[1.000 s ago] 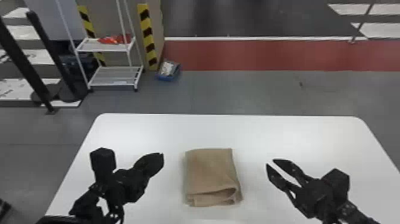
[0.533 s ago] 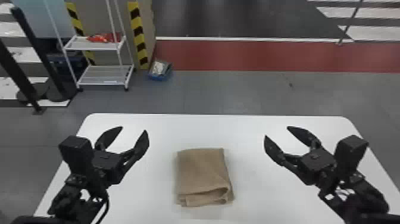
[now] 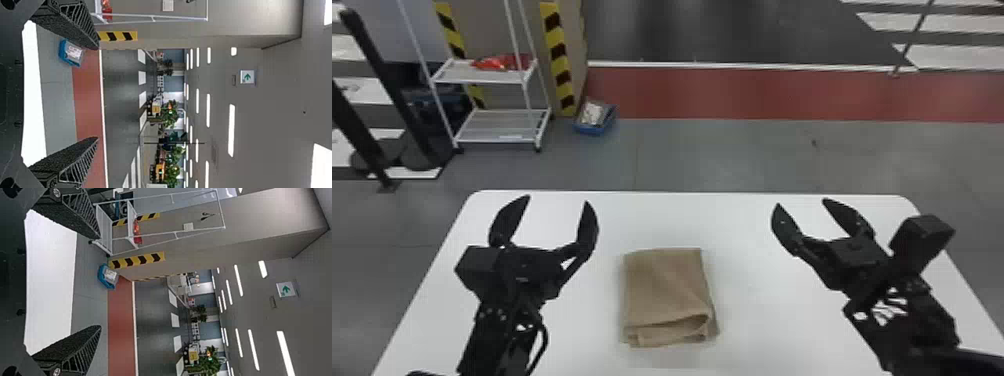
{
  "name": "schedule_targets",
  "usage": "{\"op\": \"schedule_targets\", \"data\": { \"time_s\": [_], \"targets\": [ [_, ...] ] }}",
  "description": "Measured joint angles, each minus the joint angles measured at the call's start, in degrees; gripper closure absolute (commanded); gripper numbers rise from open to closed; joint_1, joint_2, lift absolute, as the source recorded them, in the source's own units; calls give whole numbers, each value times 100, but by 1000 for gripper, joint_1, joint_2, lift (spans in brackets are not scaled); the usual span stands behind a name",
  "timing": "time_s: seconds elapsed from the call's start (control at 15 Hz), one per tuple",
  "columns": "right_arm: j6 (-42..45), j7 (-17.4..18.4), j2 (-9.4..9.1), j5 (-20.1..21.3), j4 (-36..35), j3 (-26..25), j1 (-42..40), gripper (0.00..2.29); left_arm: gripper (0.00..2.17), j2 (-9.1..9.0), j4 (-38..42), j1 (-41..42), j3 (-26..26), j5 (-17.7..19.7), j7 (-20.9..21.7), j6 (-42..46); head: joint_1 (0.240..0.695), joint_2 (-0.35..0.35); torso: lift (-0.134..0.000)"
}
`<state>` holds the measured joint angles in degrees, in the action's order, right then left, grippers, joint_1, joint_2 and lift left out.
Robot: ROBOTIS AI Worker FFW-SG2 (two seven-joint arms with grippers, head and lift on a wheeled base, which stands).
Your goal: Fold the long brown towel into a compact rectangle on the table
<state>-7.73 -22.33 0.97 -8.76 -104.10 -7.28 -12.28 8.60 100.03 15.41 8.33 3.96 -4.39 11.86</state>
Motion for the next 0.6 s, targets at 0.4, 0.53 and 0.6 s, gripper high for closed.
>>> {"op": "schedule_targets", "data": {
  "time_s": [0.4,0.53,0.6],
  "targets": [
    [161,462,0,329,-20,418,-99,80,76,5,-521,-493,-117,-62,286,-149,695,1,0],
    [209,596,-1,467,-31,552,-156,80,73,48,-431,-531,-318,106,375,-471,695,25,0],
    [195,609,-1,501,-48,588,-167,80,73,73,-397,-529,-382,185,392,-531,695,36,0]
  ]
}}
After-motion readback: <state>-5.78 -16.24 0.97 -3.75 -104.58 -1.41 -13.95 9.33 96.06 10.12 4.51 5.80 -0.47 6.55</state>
